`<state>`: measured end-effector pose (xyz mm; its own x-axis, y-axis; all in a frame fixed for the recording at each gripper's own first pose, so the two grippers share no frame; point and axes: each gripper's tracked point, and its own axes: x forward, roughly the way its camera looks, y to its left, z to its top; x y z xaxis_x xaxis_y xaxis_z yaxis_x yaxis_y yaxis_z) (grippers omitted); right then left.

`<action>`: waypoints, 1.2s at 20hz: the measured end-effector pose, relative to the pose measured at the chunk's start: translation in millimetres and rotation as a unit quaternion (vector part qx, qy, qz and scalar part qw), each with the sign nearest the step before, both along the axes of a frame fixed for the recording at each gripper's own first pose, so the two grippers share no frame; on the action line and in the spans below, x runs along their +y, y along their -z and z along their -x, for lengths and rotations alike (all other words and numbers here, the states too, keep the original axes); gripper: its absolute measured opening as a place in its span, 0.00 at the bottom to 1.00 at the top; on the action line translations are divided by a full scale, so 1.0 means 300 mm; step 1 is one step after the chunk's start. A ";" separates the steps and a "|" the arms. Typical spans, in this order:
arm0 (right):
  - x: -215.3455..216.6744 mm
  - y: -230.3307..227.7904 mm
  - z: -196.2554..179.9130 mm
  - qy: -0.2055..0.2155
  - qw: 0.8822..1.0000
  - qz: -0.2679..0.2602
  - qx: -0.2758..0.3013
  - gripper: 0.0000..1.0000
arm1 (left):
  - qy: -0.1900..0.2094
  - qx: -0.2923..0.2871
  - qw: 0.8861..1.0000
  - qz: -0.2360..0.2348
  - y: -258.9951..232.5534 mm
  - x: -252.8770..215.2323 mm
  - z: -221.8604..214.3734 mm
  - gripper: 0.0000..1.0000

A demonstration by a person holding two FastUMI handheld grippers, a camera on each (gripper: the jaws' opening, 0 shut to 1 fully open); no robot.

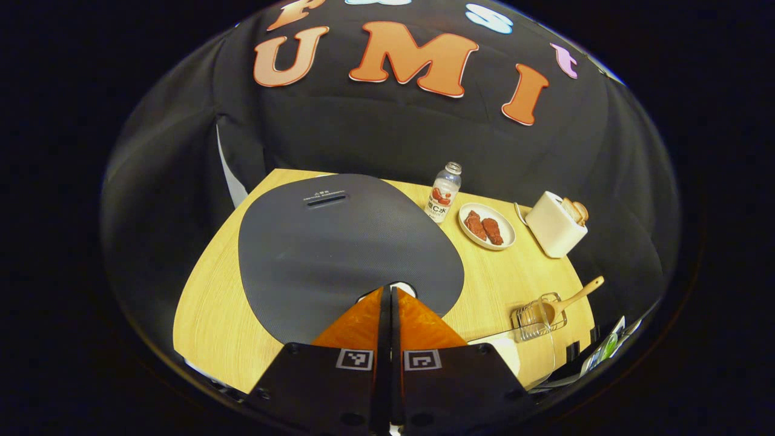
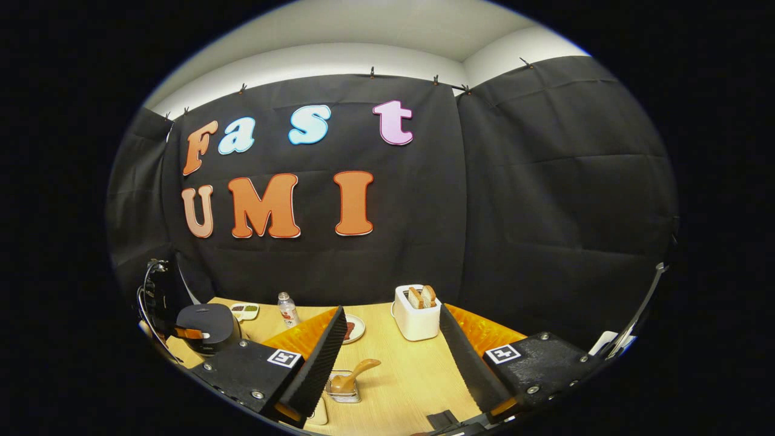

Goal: Close the left gripper, press the button to open the rice cooker; take a wooden spoon from the chopstick holder with the right hand, scoop a spoonful of rice and pour it into the rice cooker, then put the wooden spoon back into the chopstick holder.

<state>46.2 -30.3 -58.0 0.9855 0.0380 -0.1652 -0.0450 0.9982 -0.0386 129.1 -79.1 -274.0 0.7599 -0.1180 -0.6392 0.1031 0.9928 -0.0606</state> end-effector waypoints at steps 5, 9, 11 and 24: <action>0.007 -0.002 -0.003 -0.004 1.000 -0.002 -0.010 0.95 | -0.027 -0.064 0.998 0.008 -0.181 0.003 0.027 0.05; 0.015 0.000 0.002 -0.003 1.000 -0.023 -0.021 0.95 | -0.049 -0.179 0.982 0.027 -0.556 0.070 0.038 0.04; 0.013 0.022 0.002 -0.001 0.999 -0.029 -0.020 0.95 | -0.059 -0.218 0.974 0.023 -0.680 0.117 0.070 0.05; 0.059 0.334 -0.151 -0.001 0.997 -0.068 0.031 0.95 | -0.107 -0.311 0.944 -0.015 -0.932 0.331 0.310 0.31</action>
<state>91.6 -12.7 -158.1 0.9736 0.0660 -0.2184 -0.0452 0.9940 0.0992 36.0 20.1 5.5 0.9938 0.0923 -0.0613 -0.0940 0.9953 -0.0254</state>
